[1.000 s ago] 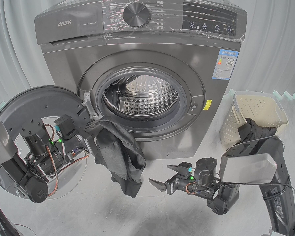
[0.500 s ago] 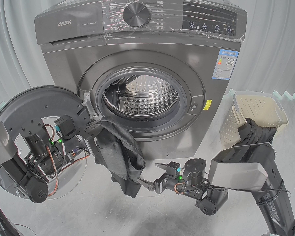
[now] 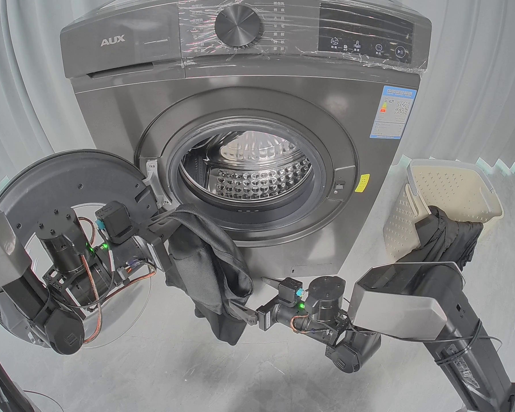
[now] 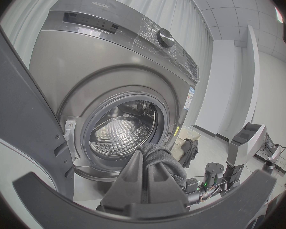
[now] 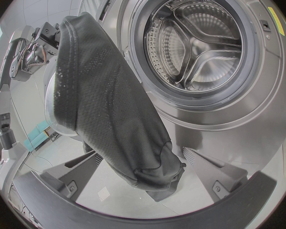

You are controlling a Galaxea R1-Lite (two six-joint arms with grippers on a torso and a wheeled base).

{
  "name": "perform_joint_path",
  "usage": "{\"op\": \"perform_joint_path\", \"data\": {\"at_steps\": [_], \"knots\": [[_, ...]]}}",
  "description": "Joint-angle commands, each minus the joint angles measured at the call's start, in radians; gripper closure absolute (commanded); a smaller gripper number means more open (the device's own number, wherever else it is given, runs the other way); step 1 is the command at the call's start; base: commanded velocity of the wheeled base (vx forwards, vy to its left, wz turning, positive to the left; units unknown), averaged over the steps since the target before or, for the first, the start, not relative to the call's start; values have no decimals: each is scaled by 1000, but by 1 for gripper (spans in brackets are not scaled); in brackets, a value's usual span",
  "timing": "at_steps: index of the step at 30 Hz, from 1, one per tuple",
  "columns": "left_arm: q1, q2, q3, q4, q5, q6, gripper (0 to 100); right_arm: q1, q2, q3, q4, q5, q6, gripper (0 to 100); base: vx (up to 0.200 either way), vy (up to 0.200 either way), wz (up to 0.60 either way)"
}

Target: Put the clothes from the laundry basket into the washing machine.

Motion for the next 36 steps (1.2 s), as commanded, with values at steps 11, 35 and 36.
{"op": "perform_joint_path", "data": {"at_steps": [11,35,36], "knots": [[-2,3,0,-1,0,-1,100,23,20,-44,-9,-2,1,100,0,0,0],[15,2,9,-1,0,9,100,-157,-465,260,-19,-29,21,100,0,0,0],[15,2,11,1,0,10,100,-165,-491,261,-19,-29,34,100,0,0,0]]}}
